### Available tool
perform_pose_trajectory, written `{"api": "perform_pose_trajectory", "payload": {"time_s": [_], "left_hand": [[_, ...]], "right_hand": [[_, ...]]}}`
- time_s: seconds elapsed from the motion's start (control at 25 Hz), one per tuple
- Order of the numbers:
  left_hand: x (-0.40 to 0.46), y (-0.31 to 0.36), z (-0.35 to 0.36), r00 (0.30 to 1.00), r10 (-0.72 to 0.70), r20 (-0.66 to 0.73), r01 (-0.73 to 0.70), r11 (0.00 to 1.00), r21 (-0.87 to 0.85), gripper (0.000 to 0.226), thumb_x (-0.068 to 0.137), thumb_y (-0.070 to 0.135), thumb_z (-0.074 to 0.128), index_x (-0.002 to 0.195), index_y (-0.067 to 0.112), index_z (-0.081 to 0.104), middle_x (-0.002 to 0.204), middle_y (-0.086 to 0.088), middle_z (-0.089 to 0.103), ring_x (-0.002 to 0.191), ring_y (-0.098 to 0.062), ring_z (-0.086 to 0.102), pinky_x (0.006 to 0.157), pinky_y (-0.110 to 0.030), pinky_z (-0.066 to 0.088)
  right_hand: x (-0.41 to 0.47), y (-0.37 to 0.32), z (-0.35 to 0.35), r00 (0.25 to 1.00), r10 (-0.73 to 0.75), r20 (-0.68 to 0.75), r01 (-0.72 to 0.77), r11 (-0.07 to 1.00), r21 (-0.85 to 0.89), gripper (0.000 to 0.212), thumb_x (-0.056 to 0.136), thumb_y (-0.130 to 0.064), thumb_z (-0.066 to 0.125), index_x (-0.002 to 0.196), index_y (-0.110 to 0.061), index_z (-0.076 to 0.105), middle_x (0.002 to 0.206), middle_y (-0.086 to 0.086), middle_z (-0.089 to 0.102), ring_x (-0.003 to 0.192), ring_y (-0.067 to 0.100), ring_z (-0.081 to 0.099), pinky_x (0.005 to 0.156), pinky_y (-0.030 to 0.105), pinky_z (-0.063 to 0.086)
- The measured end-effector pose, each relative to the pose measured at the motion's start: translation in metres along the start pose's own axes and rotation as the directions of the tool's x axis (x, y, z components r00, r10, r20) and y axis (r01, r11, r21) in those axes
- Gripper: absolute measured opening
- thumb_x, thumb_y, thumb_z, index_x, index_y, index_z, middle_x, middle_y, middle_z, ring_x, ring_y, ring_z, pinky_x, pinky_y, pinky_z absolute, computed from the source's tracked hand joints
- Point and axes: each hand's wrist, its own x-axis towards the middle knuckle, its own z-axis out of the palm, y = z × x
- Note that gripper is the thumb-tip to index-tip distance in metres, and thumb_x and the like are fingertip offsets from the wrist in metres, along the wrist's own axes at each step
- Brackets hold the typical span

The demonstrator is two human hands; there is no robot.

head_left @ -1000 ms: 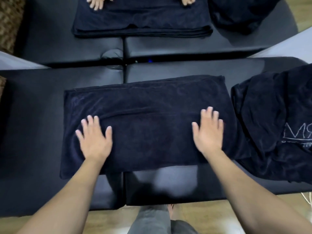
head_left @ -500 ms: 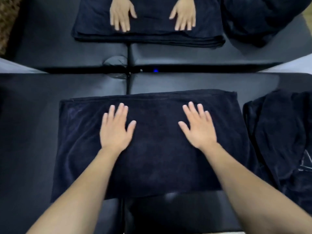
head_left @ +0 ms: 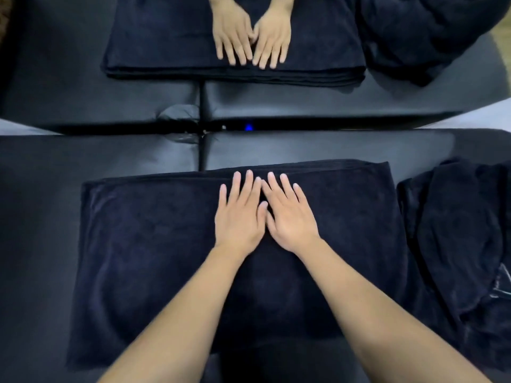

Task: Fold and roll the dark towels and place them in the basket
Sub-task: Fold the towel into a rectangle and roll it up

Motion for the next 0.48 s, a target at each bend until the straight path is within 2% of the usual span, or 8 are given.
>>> {"api": "perform_pose_trajectory", "payload": {"time_s": [0.12, 0.28, 0.4, 0.48], "left_hand": [[0.006, -0.004, 0.013, 0.999, -0.02, 0.028, 0.018, 0.999, 0.049, 0.065, 0.103, 0.05, 0.013, 0.161, 0.022, 0.022, 0.169, 0.005, 0.012, 0.157, -0.021, 0.002, 0.127, -0.048, 0.006], [0.009, -0.015, 0.014, 1.0, -0.03, -0.004, 0.03, 0.995, 0.095, 0.067, 0.102, 0.053, 0.016, 0.161, 0.022, 0.021, 0.169, 0.006, 0.014, 0.157, -0.022, 0.003, 0.126, -0.048, 0.007], [0.01, -0.011, 0.016, 1.0, -0.029, -0.011, 0.03, 0.994, 0.104, 0.067, 0.101, 0.053, 0.016, 0.161, 0.022, 0.02, 0.169, 0.005, 0.014, 0.157, -0.022, 0.003, 0.126, -0.048, 0.007], [0.009, -0.012, 0.015, 0.999, -0.027, -0.019, 0.028, 0.995, 0.1, 0.067, 0.101, 0.053, 0.018, 0.16, 0.022, 0.022, 0.169, 0.004, 0.016, 0.157, -0.023, 0.005, 0.126, -0.049, 0.007]], "right_hand": [[0.001, 0.06, -0.008, 0.987, 0.163, -0.008, -0.163, 0.986, -0.019, 0.066, 0.103, -0.056, 0.025, 0.161, -0.027, 0.015, 0.17, -0.005, 0.005, 0.156, 0.023, 0.0, 0.126, 0.045, 0.006], [-0.022, 0.154, -0.027, 0.883, 0.469, -0.029, -0.47, 0.882, -0.026, 0.071, 0.1, -0.064, 0.023, 0.161, -0.03, 0.009, 0.17, -0.008, 0.0, 0.156, 0.025, -0.002, 0.125, 0.048, 0.007], [-0.046, 0.181, -0.03, 0.812, 0.584, 0.009, -0.583, 0.81, 0.062, 0.075, 0.099, -0.066, 0.024, 0.162, -0.028, 0.006, 0.17, -0.007, -0.004, 0.156, 0.03, 0.002, 0.124, 0.049, 0.013], [-0.051, 0.179, -0.025, 0.797, 0.603, 0.01, -0.601, 0.793, 0.093, 0.076, 0.1, -0.064, 0.024, 0.162, -0.025, 0.005, 0.17, -0.003, -0.004, 0.155, 0.032, 0.002, 0.125, 0.049, 0.012]]}}
